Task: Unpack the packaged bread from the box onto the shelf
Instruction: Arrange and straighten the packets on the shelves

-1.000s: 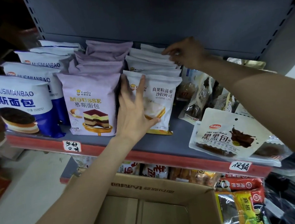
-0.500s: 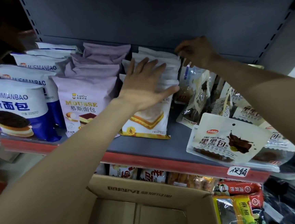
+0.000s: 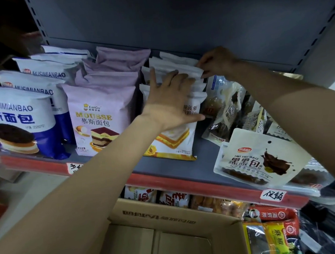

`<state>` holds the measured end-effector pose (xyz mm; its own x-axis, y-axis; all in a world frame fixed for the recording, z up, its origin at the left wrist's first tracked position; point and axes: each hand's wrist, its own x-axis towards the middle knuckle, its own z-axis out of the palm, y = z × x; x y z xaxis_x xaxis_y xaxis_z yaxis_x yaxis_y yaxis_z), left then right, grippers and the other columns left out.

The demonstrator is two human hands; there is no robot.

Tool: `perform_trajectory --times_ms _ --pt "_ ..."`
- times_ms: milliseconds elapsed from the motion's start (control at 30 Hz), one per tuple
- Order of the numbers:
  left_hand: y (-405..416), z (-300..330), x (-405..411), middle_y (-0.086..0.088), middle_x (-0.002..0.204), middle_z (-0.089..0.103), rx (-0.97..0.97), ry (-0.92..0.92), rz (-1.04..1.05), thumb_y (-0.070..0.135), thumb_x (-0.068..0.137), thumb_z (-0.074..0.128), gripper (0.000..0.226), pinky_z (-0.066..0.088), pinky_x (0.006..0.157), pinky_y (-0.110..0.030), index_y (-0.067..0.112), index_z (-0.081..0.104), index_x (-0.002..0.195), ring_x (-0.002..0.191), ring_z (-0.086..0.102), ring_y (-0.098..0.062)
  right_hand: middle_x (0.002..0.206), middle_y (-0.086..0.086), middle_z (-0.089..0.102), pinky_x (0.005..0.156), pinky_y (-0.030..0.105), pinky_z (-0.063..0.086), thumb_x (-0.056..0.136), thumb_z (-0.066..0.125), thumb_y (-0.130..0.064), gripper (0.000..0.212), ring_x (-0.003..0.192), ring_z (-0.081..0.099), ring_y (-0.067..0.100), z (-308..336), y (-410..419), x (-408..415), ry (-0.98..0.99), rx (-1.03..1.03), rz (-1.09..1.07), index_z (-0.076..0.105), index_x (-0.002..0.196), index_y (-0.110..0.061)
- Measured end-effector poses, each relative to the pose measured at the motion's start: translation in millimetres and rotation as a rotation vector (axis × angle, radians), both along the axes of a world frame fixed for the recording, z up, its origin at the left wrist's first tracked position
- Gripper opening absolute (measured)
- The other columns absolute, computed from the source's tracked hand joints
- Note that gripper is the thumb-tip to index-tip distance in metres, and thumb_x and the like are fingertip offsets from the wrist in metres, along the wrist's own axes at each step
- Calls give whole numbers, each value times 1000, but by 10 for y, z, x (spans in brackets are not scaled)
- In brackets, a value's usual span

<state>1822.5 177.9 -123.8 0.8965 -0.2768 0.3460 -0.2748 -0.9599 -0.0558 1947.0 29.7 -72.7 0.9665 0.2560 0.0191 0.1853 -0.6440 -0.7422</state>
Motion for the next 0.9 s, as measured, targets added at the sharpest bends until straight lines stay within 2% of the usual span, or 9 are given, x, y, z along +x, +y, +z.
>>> perform_trajectory --times_ms 67,133,233,333,433,567,767,833,900 --pt "0 -137 -96 -9 148 38 -8 -190 -56 77 63 59 102 5 107 -70 19 37 143 140 29 -29 99 14 66 62 21 58 91 59 -8 8 62 64 9 20 -3 27 -126 -162 -21 66 91 -4" --pt "27 -234 -189 -15 148 37 -39 -273 -48 77 52 66 110 9 103 -73 21 38 143 139 29 -35 105 11 69 79 35 56 90 54 -16 16 83 67 20 61 -19 62 -389 -356 -74 69 95 -12" --pt "91 -290 -333 -13 158 5 -20 -119 22 79 47 68 128 7 104 -72 32 7 150 145 3 -36 119 10 64 92 36 49 91 56 -21 26 109 59 28 82 -26 86 -494 -539 -49 66 114 -16" --pt "190 -431 -460 -7 156 -18 74 -28 -7 75 45 73 139 13 103 -71 38 -15 145 144 -13 -34 116 13 65 72 19 53 90 60 -13 27 89 65 22 30 9 165 -346 -410 -1 65 116 -9" --pt "277 -547 -510 -5 155 -18 126 -24 -1 68 44 79 140 25 100 -69 38 -12 146 144 -14 -32 112 10 67 57 0 43 88 61 -9 24 65 53 2 4 74 190 -313 -326 0 68 112 -7" --pt "333 -585 -495 -9 157 -1 90 -109 -24 62 37 84 137 35 97 -64 36 9 149 144 1 -33 114 8 67 76 12 44 92 55 -12 23 90 57 10 -10 141 154 -325 -304 17 68 111 -9" --pt "301 -587 -504 -7 157 -4 -21 -68 -75 60 48 80 122 35 99 -63 35 16 148 145 -4 -33 124 10 60 96 34 48 95 50 -21 34 111 58 24 1 4 16 -257 -250 50 57 126 -11" --pt "312 -581 -511 -6 156 -6 -78 -71 -92 54 54 78 112 39 97 -61 36 19 148 145 -5 -33 121 11 60 96 32 45 94 51 -23 32 110 57 23 -6 -54 -106 -412 -280 45 59 122 -10" --pt "309 -592 -531 -6 156 -6 -107 -65 -96 46 58 78 108 41 95 -60 37 18 148 145 -7 -32 105 6 62 85 24 43 92 56 -23 25 99 58 22 -17 -83 -297 -522 -297 136 65 112 -11"
